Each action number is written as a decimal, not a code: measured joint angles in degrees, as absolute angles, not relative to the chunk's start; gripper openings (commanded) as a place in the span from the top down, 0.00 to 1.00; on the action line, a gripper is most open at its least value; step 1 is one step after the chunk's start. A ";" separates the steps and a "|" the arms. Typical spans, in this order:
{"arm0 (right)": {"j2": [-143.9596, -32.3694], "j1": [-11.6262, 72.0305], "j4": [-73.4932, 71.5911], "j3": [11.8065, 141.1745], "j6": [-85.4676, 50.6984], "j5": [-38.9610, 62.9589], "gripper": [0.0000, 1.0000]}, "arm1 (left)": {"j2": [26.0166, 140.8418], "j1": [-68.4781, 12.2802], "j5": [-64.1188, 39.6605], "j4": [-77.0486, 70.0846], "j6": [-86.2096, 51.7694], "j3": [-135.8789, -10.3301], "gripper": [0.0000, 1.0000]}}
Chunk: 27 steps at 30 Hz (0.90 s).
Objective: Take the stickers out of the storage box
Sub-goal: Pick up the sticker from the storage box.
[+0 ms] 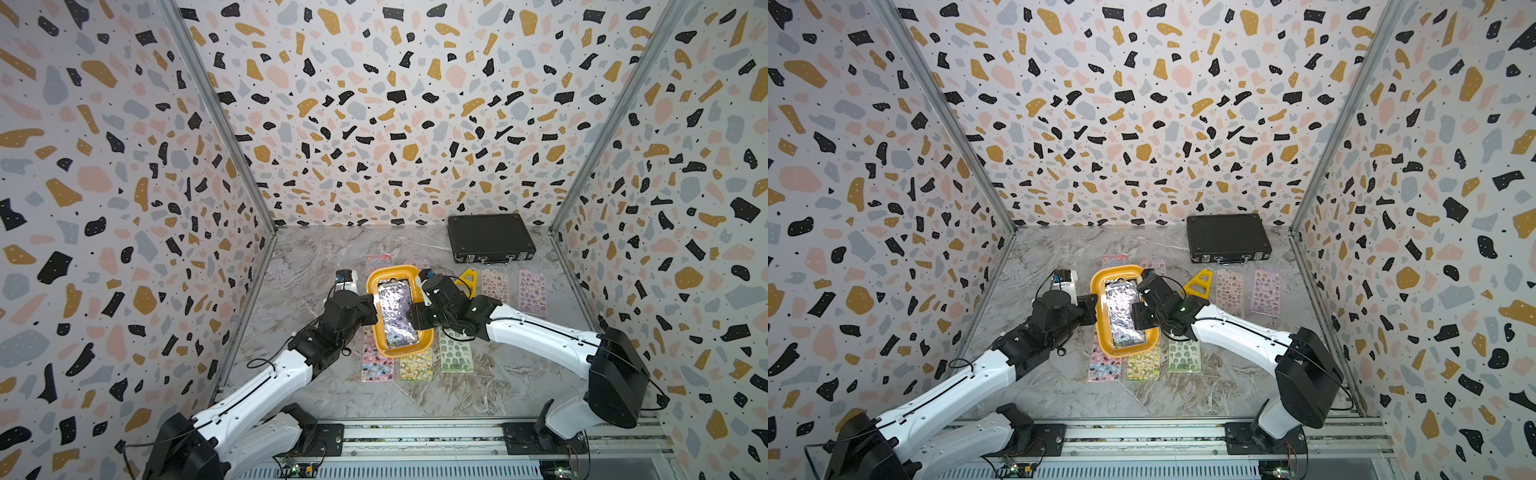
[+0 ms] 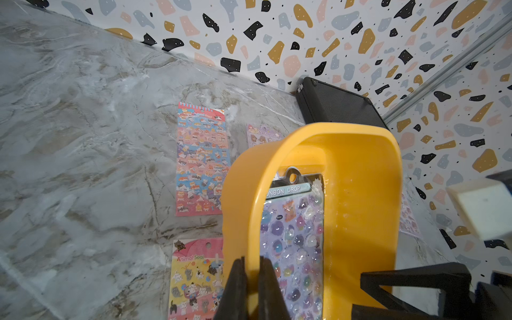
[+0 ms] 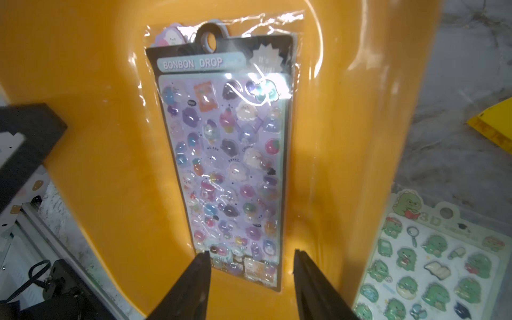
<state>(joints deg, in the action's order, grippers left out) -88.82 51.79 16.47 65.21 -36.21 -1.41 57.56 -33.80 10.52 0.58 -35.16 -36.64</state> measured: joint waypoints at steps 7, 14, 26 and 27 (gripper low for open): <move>-93.23 53.69 14.79 67.26 -36.16 -7.77 0.43 | 57.21 -33.80 9.23 -1.74 -36.07 -35.99 1.00; -95.70 55.31 15.49 68.86 -37.04 -13.82 0.41 | 56.23 -33.80 8.62 -1.91 -36.99 -35.48 1.00; -99.13 55.35 17.06 72.01 -37.50 -11.62 0.40 | 55.83 -33.80 8.40 -2.57 -37.06 -35.07 1.00; -99.33 55.35 17.21 72.34 -37.50 -10.61 0.40 | 55.83 -33.80 8.43 -2.55 -37.06 -35.03 1.00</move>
